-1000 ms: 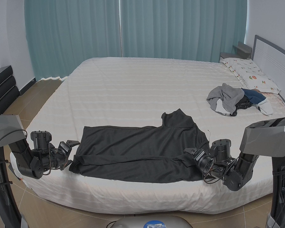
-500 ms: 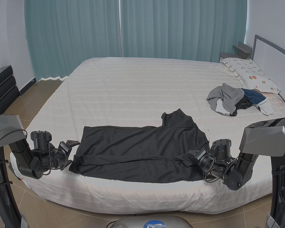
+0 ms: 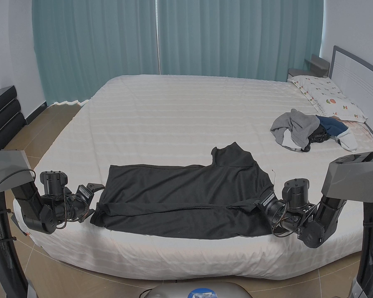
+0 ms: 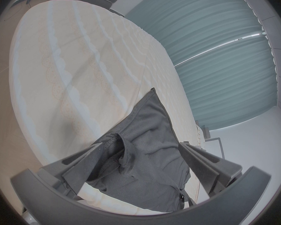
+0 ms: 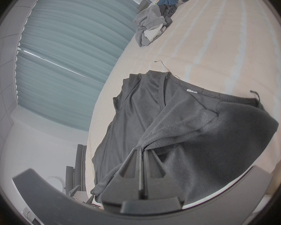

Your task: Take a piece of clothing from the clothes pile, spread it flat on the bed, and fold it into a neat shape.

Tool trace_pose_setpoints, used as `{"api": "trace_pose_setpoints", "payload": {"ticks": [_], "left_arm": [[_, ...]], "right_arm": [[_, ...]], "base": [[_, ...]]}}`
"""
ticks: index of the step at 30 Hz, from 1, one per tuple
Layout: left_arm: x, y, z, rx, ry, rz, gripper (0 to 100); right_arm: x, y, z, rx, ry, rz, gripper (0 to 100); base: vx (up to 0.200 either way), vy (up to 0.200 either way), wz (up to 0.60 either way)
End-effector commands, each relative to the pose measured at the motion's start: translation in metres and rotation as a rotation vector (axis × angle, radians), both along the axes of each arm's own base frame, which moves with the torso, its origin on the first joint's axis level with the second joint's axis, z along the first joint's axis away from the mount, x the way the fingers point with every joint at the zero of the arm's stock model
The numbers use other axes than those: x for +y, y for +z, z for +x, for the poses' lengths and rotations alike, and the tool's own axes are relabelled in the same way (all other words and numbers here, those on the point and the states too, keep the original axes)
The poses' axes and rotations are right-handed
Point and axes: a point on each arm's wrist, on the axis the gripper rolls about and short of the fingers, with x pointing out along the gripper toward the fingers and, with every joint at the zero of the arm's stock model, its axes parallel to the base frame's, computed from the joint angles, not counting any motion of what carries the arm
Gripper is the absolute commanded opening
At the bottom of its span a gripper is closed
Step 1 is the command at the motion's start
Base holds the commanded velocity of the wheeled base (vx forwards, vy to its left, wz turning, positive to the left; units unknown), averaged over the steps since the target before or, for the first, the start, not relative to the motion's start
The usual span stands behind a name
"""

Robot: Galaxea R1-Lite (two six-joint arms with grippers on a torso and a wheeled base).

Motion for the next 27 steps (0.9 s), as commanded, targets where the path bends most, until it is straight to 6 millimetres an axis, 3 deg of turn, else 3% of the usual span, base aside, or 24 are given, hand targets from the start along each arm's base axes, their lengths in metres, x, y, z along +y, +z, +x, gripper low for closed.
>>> {"api": "trace_pose_setpoints", "payload": {"ticks": [1, 8, 25, 26, 27], "left_arm": [[0.0, 0.0, 0.0, -0.001, 0.0, 0.0, 100], [0.0, 0.0, 0.0, -0.001, 0.0, 0.0, 100], [0.0, 0.0, 0.0, -0.001, 0.0, 0.0, 100], [0.0, 0.0, 0.0, -0.001, 0.0, 0.0, 100], [0.0, 0.0, 0.0, -0.001, 0.0, 0.0, 100]], "right_arm": [[0.0, 0.013, -0.005, -0.021, 0.005, 0.006, 0], [-0.004, 0.02, -0.024, -0.009, 0.032, -0.037, 0], [0.002, 0.002, -0.057, 0.061, 0.181, -0.217, 0], [0.002, 0.001, -0.056, 0.064, 0.181, -0.22, 100], [0.001, -0.001, -0.057, 0.069, 0.182, -0.224, 100]], "base": [[0.0, 0.0, 0.0], [0.0, 0.0, 0.0], [0.0, 0.0, 0.0], [0.0, 0.0, 0.0], [0.0, 0.0, 0.0]]}}
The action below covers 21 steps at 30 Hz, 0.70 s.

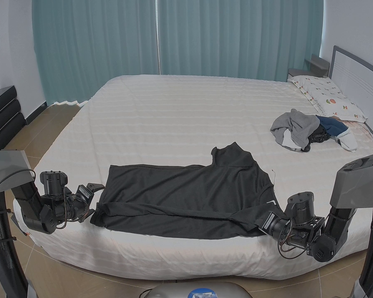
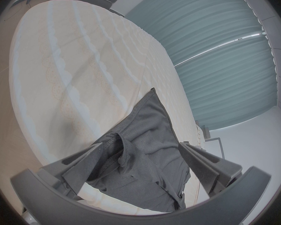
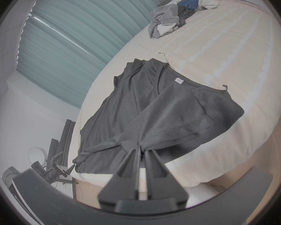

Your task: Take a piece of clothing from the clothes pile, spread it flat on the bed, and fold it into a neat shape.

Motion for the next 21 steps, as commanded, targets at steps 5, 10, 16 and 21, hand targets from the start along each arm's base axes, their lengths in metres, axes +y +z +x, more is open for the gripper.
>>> {"api": "trace_pose_setpoints", "payload": {"ticks": [5, 10, 16, 21], "left_arm": [[0.0, 0.0, 0.0, 0.0, 0.0, 0.0, 100], [0.0, 0.0, 0.0, 0.0, 0.0, 0.0, 100], [0.0, 0.0, 0.0, -0.001, 0.001, -0.002, 100], [0.0, 0.0, 0.0, -0.001, 0.001, -0.002, 100]], "right_arm": [[-0.002, -0.005, -0.003, 0.021, 0.002, -0.013, 100], [-0.007, 0.008, -0.003, -0.013, -0.012, 0.003, 100], [-0.026, 0.02, 0.007, -0.064, -0.082, 0.021, 100], [-0.04, 0.029, 0.011, -0.085, -0.114, 0.033, 100]], "base": [[0.0, 0.0, 0.0], [0.0, 0.0, 0.0], [0.0, 0.0, 0.0], [0.0, 0.0, 0.0]]}}
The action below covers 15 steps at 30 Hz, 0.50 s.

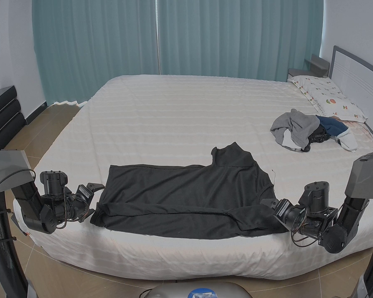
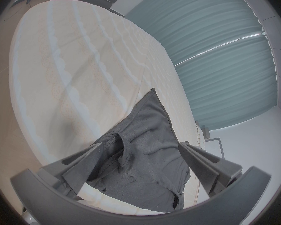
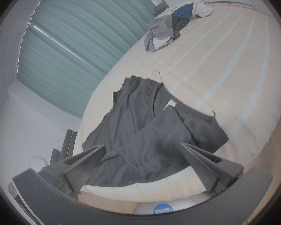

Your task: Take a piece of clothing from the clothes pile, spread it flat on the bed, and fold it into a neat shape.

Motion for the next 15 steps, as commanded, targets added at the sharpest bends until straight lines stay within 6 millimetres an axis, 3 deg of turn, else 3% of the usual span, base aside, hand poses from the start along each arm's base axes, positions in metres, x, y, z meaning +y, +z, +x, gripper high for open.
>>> {"api": "trace_pose_setpoints", "payload": {"ticks": [1, 15], "left_arm": [[0.0, 0.0, 0.0, 0.0, 0.001, 0.0, 100], [0.0, 0.0, 0.0, 0.001, 0.0, 0.001, 100]], "right_arm": [[-0.011, 0.007, 0.004, -0.02, -0.029, 0.012, 100], [-0.022, -0.035, 0.015, 0.09, -0.036, -0.021, 100]], "base": [[0.0, 0.0, 0.0], [0.0, 0.0, 0.0]]}}
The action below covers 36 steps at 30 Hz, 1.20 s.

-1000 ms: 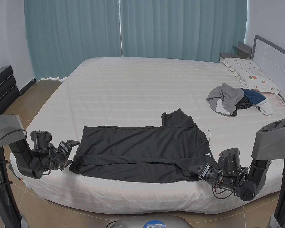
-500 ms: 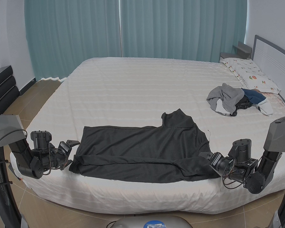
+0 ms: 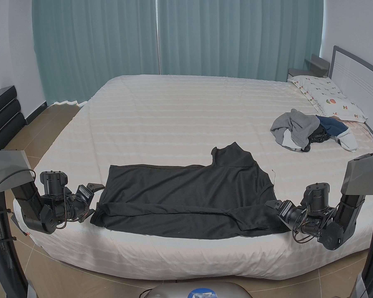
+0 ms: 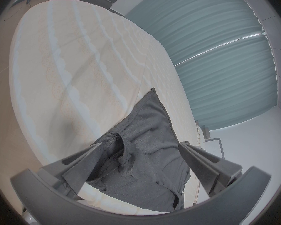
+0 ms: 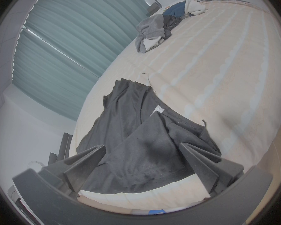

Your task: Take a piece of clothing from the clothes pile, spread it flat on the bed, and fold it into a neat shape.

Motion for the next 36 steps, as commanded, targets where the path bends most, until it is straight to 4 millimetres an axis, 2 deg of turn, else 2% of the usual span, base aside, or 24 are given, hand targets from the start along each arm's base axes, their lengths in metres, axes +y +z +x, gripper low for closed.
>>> {"api": "trace_pose_setpoints", "payload": {"ticks": [1, 7, 8, 34, 35, 36], "left_arm": [[0.0, 0.0, 0.0, 0.0, 0.0, 0.001, 100], [0.0, 0.0, 0.0, 0.0, 0.0, 0.001, 100], [0.0, 0.0, 0.0, 0.0, 0.0, 0.001, 100], [0.0, 0.0, 0.0, 0.001, 0.002, -0.002, 100], [0.0, 0.0, 0.0, -0.001, 0.002, -0.002, 100], [0.0, 0.0, 0.0, -0.001, 0.002, -0.002, 100]], "right_arm": [[-0.002, -0.017, 0.001, 0.05, -0.003, -0.019, 100], [-0.004, -0.024, 0.001, 0.073, -0.007, -0.024, 100], [-0.004, -0.024, 0.001, 0.073, -0.007, -0.024, 0], [-0.009, -0.022, -0.01, 0.067, 0.006, -0.086, 0], [-0.01, -0.022, -0.01, 0.067, 0.005, -0.086, 100], [-0.01, -0.023, -0.01, 0.069, 0.005, -0.086, 100]], "base": [[0.0, 0.0, 0.0], [0.0, 0.0, 0.0], [0.0, 0.0, 0.0], [0.0, 0.0, 0.0], [0.0, 0.0, 0.0], [0.0, 0.0, 0.0]]}}
